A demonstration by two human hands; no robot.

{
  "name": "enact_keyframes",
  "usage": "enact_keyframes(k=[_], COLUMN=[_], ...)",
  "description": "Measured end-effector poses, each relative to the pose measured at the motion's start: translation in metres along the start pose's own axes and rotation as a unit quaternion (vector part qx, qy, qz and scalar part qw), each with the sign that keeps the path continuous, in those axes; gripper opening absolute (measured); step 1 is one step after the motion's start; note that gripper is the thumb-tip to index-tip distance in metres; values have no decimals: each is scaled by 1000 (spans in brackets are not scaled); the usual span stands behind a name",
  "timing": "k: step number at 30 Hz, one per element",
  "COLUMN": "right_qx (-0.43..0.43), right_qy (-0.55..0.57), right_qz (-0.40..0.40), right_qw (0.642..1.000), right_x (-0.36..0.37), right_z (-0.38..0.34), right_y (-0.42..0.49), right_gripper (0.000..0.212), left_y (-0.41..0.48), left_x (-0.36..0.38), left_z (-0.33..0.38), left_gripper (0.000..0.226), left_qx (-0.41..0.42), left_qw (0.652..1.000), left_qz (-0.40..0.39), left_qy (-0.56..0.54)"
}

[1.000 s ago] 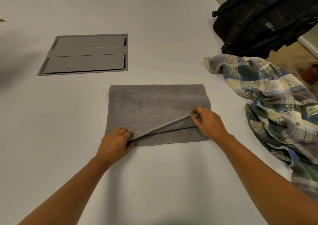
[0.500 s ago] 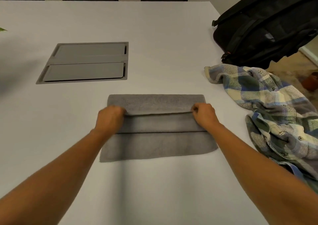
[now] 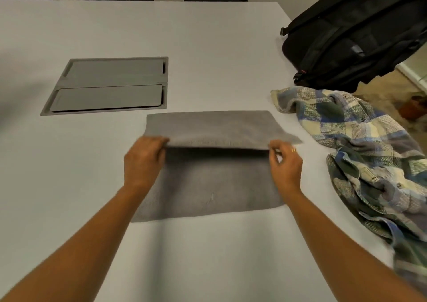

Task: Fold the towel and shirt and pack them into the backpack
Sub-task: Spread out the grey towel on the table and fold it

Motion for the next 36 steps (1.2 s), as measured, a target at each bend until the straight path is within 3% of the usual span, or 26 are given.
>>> enact_keyframes(k=[6, 14, 17, 21, 30, 33, 36], right_qx=[-27, -48, -43, -64, -71, -51, -19], right_qy=[-79, -115, -127, -161, -176, -212, -216], right_qz=[-106, -92, -128, -126, -119, -104, -94], right_qw=[991, 988, 983, 977, 975, 971, 972], right_x=[2, -11, -4, -4, -8, -13, -19], right_z=[32, 24, 31, 33, 33, 37, 47], right_y=[-74, -85, -95, -103, -113, -113, -109], right_gripper=[11, 16, 15, 14, 10, 37, 36], left_y=[-100, -110, -121, -129, -140, -141, -143], left_x=[17, 0, 6, 18, 24, 23, 21], left_z=[9, 10, 4, 1, -10, -10, -8], left_gripper=[17, 27, 7, 24, 23, 9, 34], left_qx=[70, 72, 65, 59, 47, 54, 66], left_qw=[992, 993, 992, 986, 982, 982, 981], left_qz=[-102, -90, -111, -154, -184, -178, -181], left_qy=[-3, -4, 6, 9, 16, 21, 23])
Point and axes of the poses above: each hand's wrist, its own y-axis towards the middle knuckle, its own x-axis out of the palm, z = x × y, the point moved 10 cm from there along y, towards the middle knuckle, and after that the axes turned 3 degrees about y, right-handed, at the moved point
